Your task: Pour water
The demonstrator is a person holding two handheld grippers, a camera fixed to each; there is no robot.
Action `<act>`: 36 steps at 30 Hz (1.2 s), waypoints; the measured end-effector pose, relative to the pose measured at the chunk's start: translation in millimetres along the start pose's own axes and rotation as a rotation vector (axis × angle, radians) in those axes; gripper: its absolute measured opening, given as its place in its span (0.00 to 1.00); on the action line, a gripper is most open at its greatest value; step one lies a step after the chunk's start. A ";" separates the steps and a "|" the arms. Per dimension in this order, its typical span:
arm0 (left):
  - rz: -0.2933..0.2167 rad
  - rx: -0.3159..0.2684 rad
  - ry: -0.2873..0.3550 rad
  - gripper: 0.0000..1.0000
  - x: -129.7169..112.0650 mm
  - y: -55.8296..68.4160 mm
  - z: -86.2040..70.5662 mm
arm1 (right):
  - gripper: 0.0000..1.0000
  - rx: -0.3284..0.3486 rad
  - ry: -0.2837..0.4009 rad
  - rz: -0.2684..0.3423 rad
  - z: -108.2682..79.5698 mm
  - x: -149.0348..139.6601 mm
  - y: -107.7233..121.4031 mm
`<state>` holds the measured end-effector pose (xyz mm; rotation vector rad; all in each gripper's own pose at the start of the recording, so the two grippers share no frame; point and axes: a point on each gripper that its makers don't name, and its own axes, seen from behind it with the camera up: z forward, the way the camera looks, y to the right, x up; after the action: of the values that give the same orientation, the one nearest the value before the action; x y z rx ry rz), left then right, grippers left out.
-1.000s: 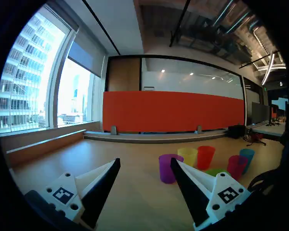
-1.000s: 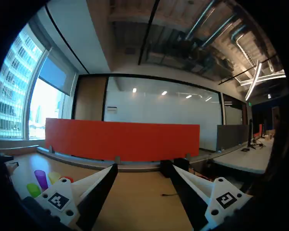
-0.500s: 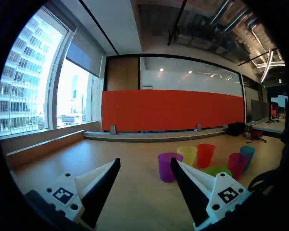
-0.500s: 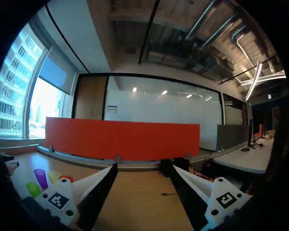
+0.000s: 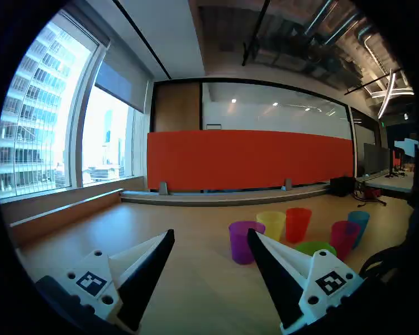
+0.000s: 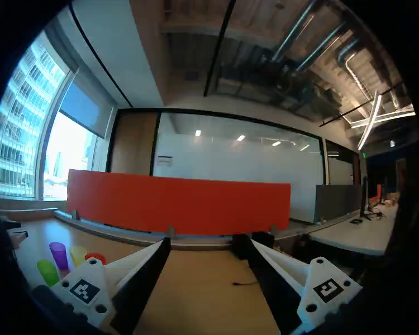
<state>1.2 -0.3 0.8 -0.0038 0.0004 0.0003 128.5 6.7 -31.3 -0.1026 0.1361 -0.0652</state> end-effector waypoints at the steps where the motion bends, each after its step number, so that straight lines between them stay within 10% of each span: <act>1: 0.000 0.000 0.000 0.97 0.0 -0.1 0.0 | 1.00 0.004 0.002 -0.001 -0.1 -0.6 -0.1; 36: 0.000 0.000 0.000 0.96 -0.8 0.5 0.0 | 1.00 0.112 -0.088 0.058 12.6 -110.3 -24.0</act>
<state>0.4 0.2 0.7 -0.0039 0.0002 -0.0001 19.8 -8.0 -1.7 0.0101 0.0471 -0.0103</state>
